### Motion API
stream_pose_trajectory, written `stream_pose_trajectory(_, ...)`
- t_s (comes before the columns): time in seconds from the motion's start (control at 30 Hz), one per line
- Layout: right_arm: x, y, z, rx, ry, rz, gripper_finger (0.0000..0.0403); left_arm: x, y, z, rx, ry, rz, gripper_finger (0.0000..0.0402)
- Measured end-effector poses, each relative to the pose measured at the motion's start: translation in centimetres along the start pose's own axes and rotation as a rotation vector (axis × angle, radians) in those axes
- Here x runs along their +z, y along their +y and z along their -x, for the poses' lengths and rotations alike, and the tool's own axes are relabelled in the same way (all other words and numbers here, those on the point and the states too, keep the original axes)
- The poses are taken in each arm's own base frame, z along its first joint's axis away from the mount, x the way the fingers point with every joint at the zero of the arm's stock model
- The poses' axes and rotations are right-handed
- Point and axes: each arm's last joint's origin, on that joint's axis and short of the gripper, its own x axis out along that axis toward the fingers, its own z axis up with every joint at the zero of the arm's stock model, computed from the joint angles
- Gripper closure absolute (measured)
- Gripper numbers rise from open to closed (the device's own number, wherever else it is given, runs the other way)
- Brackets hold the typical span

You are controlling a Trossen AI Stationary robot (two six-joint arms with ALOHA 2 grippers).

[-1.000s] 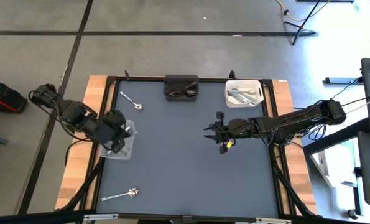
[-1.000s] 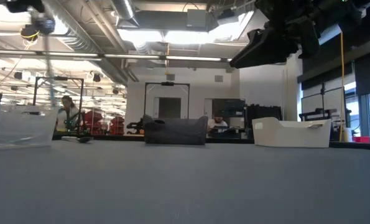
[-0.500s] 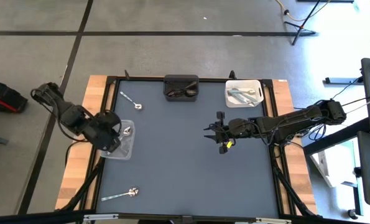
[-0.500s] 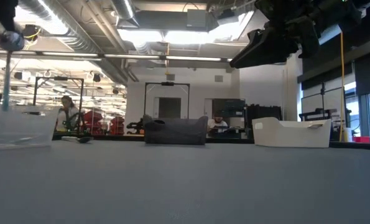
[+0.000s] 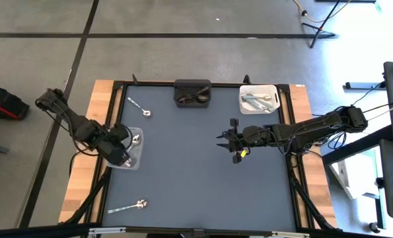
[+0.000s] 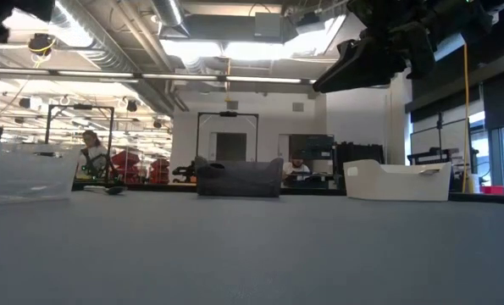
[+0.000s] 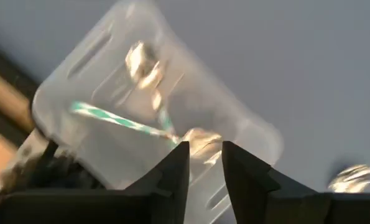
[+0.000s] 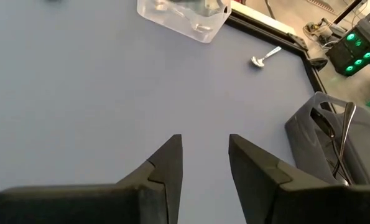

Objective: Sort silverware by color (type)
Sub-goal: Put the top blue spoon into the transparent bin

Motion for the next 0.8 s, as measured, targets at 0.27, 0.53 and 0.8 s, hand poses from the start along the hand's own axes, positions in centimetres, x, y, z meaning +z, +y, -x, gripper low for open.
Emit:
stream_pose_trajectory(0.27, 0.2, -0.1, 0.0, -0.004, -0.02, -0.004, 0.0283, 3.3, -0.9, 2.7, -0.028, -0.498, -0.043, 0.0307)
stream_pose_trajectory(0.53, -0.1, 0.2, -0.7, 0.002, -0.001, 0.0, 0.0283, 7.0, 0.1, 0.0, 0.181, -0.416, -0.002, 0.0307)
stream_pose_trajectory(0.8, -0.6, 0.4, -1.6, -0.029, 0.035, 0.032, 0.0283, 11.1, 1.4, -4.7, 0.269, -0.3, -0.008, 0.0288)
